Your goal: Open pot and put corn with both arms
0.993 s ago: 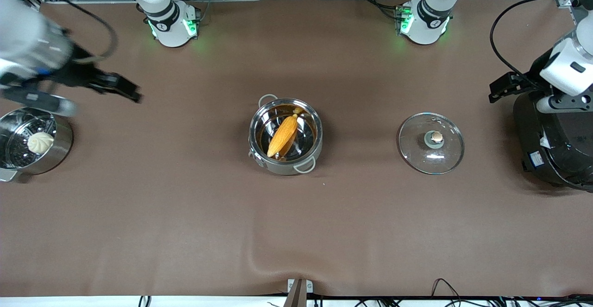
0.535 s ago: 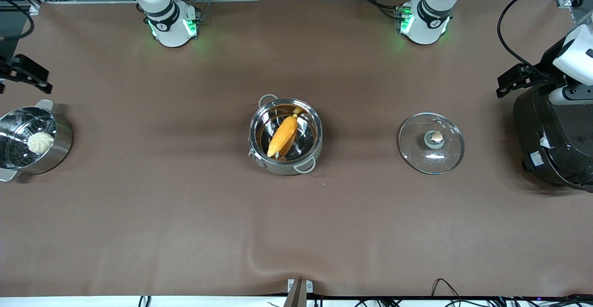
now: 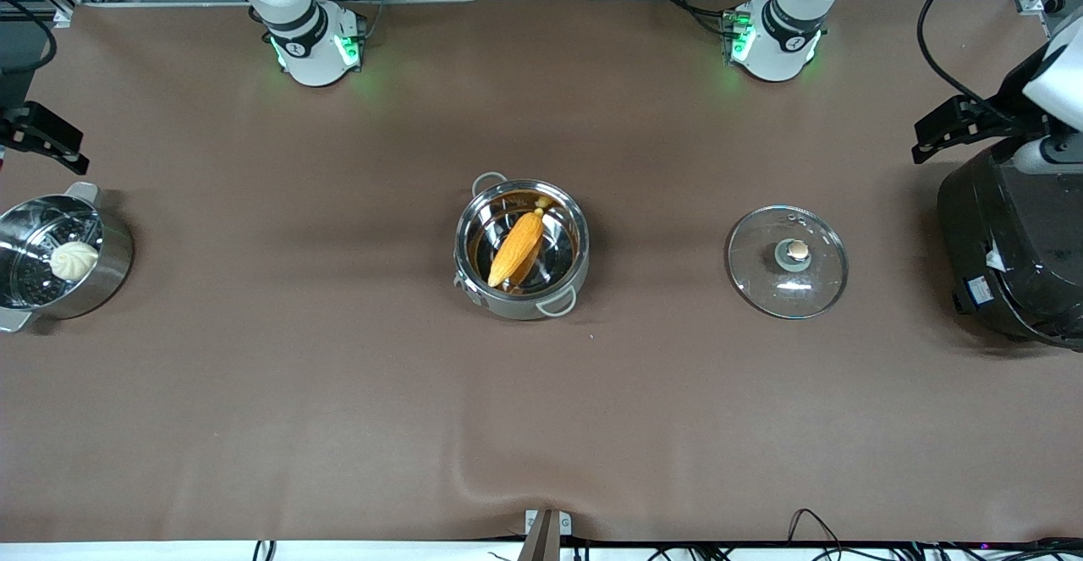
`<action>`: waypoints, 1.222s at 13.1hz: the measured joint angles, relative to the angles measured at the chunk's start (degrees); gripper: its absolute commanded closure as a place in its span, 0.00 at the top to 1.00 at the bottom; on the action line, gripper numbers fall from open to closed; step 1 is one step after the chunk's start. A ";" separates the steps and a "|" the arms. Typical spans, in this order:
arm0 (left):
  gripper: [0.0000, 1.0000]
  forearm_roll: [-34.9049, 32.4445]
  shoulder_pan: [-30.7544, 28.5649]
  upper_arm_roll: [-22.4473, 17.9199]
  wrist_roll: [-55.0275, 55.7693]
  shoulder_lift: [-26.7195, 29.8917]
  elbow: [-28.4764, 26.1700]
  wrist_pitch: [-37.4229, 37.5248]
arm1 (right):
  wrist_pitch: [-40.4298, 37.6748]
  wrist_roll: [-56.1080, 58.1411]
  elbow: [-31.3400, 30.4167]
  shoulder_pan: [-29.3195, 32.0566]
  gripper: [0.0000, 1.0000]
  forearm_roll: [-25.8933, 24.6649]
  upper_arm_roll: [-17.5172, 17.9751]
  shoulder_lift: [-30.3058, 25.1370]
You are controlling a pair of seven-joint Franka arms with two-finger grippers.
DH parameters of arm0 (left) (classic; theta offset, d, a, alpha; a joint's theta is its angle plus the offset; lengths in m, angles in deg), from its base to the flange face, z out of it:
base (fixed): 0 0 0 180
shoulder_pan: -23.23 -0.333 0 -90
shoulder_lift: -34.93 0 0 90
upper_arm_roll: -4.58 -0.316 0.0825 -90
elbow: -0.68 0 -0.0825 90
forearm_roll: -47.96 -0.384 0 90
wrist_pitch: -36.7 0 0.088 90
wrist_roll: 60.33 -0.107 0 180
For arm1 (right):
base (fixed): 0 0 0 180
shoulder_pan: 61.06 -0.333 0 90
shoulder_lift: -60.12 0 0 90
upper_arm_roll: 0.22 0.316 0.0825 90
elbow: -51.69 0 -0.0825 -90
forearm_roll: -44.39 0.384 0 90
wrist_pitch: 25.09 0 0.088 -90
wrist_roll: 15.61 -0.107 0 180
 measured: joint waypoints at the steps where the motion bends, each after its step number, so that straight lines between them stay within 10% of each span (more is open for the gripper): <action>1: 1.00 0.00 -0.02 -0.14 -0.01 -0.34 0.30 0.47 | 0.16 -0.16 -0.58 0.01 1.00 0.98 -0.11 -0.02; 16: 1.00 0.00 0.20 -0.49 -1.10 -0.69 0.06 2.38 | -6.68 -6.40 -1.31 0.13 1.00 3.12 -0.45 -1.02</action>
